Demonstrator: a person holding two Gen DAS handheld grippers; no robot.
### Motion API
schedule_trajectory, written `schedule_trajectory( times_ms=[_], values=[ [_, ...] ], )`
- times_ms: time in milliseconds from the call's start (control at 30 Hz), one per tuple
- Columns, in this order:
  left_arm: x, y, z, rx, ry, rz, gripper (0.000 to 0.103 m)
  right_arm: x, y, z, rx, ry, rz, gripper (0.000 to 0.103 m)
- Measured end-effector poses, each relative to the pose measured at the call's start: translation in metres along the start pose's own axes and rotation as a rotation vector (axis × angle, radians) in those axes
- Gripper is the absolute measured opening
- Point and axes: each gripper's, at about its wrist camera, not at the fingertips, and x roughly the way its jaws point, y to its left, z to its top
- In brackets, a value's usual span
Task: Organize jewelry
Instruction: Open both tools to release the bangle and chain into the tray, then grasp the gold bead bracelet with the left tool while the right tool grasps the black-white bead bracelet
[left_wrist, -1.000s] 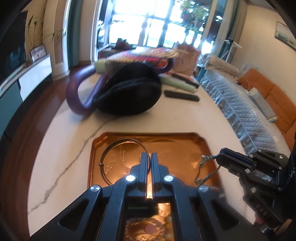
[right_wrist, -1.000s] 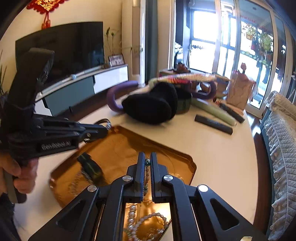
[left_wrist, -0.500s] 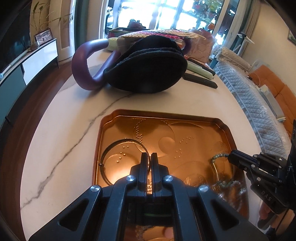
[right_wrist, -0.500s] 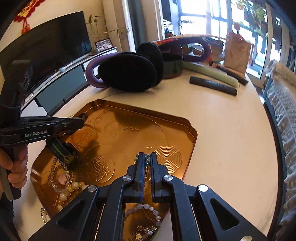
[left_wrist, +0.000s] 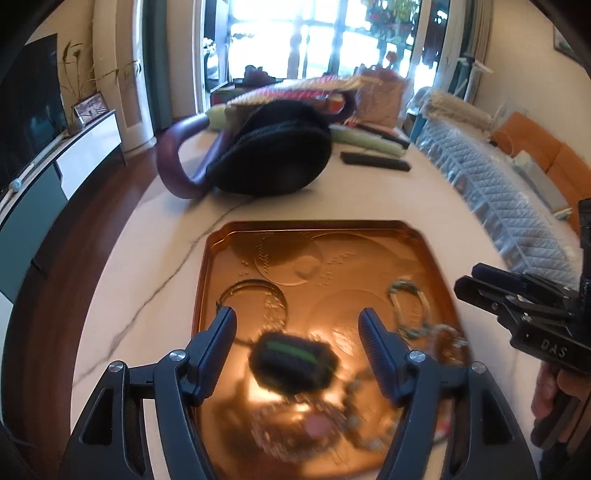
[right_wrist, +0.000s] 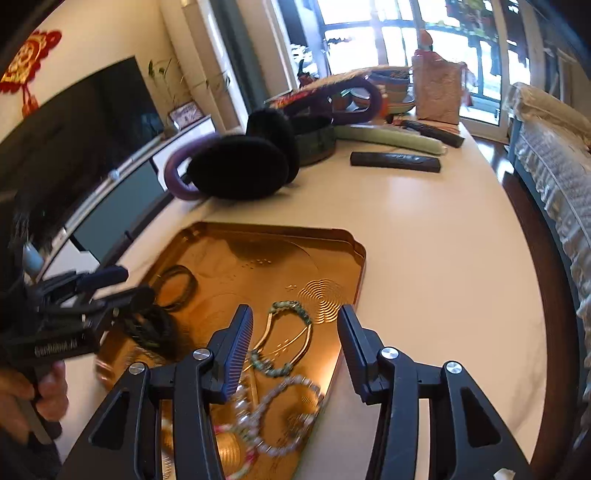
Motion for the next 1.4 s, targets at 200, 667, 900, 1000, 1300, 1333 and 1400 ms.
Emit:
schedule_trajectory(
  times_ms=[200, 667, 900, 1000, 1300, 1333, 1400],
  values=[
    [-0.051, -0.009, -0.025, -0.037, -0.06, -0.036, 0.07, -0.055, 0.016, -0.02, 0.05, -0.078, 0.024, 0.055],
    [-0.094, -0.023, -0.112, -0.023, -0.036, -0.033, 0.07, -0.104, 0.043, -0.112, -0.055, -0.038, -0.009, 0.068],
    [-0.056, -0.029, -0.146, 0.007, 0.026, -0.068, 0.07, -0.081, 0.04, -0.155, -0.102, 0.018, -0.003, 0.071],
    [-0.049, -0.034, -0.151, 0.027, 0.044, -0.078, 0.07, -0.074, 0.039, -0.168, -0.104, 0.052, 0.015, 0.074],
    [-0.032, -0.043, -0.142, 0.063, 0.063, -0.037, 0.074, -0.06, 0.048, -0.166, -0.147, 0.098, -0.007, 0.081],
    [-0.031, -0.043, -0.142, 0.066, 0.062, -0.031, 0.075, -0.058, 0.052, -0.167, -0.17, 0.107, -0.024, 0.082],
    [-0.027, -0.047, -0.14, 0.092, 0.055, -0.007, 0.078, -0.052, 0.06, -0.168, -0.233, 0.129, -0.06, 0.088]
  ],
)
